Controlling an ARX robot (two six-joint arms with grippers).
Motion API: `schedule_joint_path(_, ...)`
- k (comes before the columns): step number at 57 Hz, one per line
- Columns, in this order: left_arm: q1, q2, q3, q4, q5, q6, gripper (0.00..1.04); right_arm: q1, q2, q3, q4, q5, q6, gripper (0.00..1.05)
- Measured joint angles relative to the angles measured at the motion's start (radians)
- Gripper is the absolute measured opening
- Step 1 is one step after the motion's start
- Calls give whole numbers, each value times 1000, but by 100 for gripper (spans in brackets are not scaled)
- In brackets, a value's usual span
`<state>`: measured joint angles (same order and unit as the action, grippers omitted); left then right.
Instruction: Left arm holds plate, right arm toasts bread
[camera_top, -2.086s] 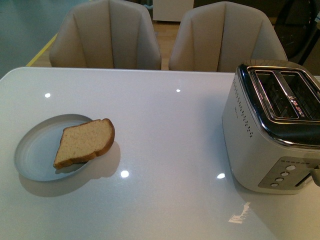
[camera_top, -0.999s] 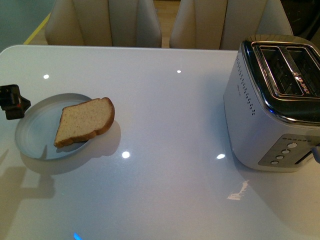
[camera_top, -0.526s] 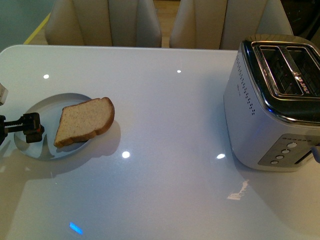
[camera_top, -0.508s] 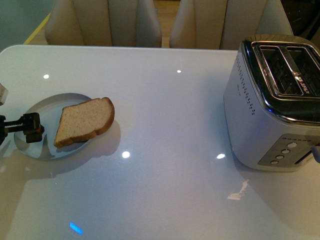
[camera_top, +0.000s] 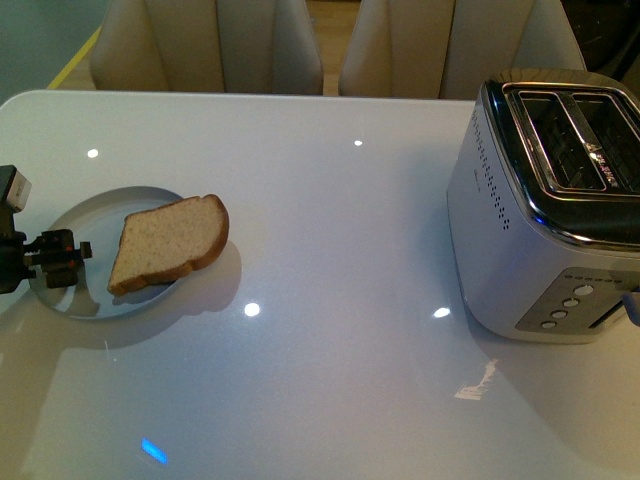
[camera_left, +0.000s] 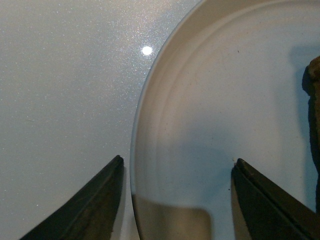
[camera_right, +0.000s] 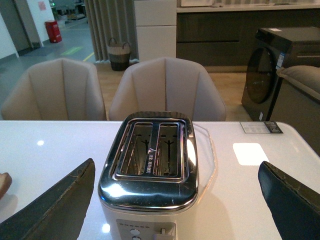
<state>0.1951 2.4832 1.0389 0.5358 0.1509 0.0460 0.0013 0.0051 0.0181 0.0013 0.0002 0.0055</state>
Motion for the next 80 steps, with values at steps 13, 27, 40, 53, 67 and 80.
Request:
schedule_joint_path(13,11,0,7,-18,10,-77,22,0,0,0,0,0,0,96)
schedule_joint_path(27,50,-16,4,-26,66,-198,3,0,0,0,0,0,0,96)
schedule_joint_path(40,83,-51,-42,-27,93,-269,3,0,0,0,0,0,0,96)
schedule_joint_path(53,119,-138,-92,-49,111,-310,3,0,0,0,0,0,0,96)
schedule_joint_path(67,139,-281,-151,-107,146,-347,3,0,0,0,0,0,0,96)
schedule_joint_path(80,112,-465,-190,-175,163,-387,3,0,0,0,0,0,0,96)
